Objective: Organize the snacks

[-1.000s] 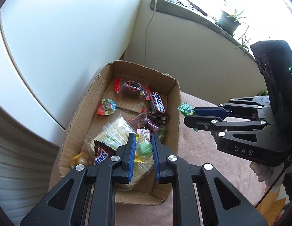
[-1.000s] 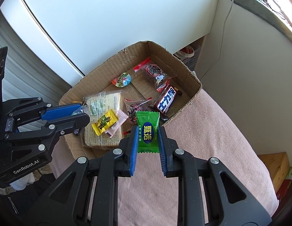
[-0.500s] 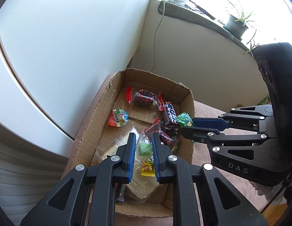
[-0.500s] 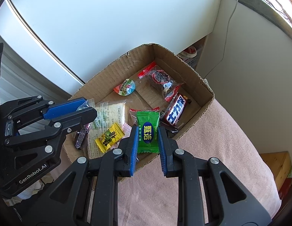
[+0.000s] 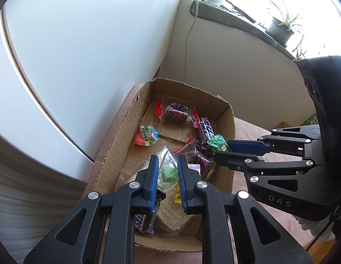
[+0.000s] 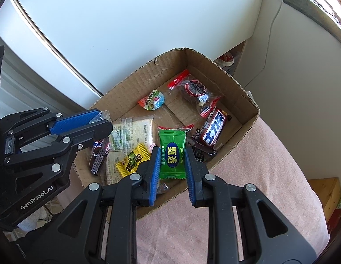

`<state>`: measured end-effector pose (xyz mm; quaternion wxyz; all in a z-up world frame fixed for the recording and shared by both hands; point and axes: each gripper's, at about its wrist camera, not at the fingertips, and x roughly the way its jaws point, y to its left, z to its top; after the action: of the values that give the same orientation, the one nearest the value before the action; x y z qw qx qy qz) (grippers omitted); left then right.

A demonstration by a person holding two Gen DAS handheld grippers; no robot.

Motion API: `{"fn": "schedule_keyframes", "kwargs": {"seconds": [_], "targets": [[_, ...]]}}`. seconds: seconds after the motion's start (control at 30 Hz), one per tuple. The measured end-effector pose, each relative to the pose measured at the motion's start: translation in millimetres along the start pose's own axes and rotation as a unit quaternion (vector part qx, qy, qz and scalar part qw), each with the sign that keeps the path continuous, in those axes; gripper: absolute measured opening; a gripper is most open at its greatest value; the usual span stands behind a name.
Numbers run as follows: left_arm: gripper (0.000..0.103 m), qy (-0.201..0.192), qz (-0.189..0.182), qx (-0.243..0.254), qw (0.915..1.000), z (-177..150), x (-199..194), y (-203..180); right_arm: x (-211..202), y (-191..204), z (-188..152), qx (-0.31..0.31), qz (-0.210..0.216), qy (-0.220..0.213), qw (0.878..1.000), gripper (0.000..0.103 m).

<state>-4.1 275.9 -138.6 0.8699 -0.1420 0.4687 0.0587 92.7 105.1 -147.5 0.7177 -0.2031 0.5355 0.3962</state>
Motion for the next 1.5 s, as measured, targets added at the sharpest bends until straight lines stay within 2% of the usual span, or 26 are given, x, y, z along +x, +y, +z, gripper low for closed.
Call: {"fn": "schedule_keyframes", "kwargs": {"seconds": [0.47,0.57,0.67,0.7,0.73,0.8,0.93,1.0,1.1,1.33,1.5], "targets": [[0.018,0.0,0.012,0.005,0.9999,0.0,-2.6,0.1,-1.8,0.4,0.6,-0.005,-0.008,-0.006,1.0,0.024],[0.024,-0.001,0.015,0.005,0.9999,-0.1,-4.7,0.7,-3.2,-0.3,-0.7,-0.005,-0.012,-0.008,1.0,0.025],[0.026,-0.002,0.017,0.004,0.9998,-0.8,-6.9,1.8,-6.1,-2.8,-2.7,-0.001,-0.015,-0.012,1.0,0.037],[0.033,-0.003,0.017,0.004,0.9998,-1.0,-7.6,2.0,-7.5,-3.4,-3.4,0.0,-0.016,-0.014,1.0,0.045],[0.044,-0.004,0.018,0.004,0.9998,-1.3,-7.8,2.0,-9.3,-4.1,-4.5,0.0,-0.018,-0.017,1.0,0.05],[0.053,-0.008,0.022,0.004,0.9997,-2.1,-10.4,2.1,-13.1,-4.9,-6.5,0.001,-0.019,-0.021,1.0,0.053],[0.062,-0.01,0.028,0.001,0.9996,-2.5,-14.4,2.9,-23.0,-7.6,-12.6,0.007,-0.028,-0.032,0.999,0.065],[0.062,-0.011,0.03,0.002,0.9995,-3.1,-17.3,2.4,-28.3,-9.6,-16.5,0.013,-0.028,-0.036,0.999,0.065],[0.069,-0.012,0.035,-0.001,0.9993,-5.0,-22.3,1.9,-37.7,-10.4,-23.5,0.02,-0.03,-0.045,0.998,0.065],[0.07,-0.018,0.052,-0.002,0.9985,-11.4,-40.5,-4.4,-62.1,-5.5,-38.0,0.027,-0.043,-0.071,0.996,0.066],[0.07,-0.03,0.057,-0.011,0.9979,-17.4,-59.4,-7.8,-83.6,0.4,-49.7,0.042,-0.05,-0.097,0.993,0.074]]}}
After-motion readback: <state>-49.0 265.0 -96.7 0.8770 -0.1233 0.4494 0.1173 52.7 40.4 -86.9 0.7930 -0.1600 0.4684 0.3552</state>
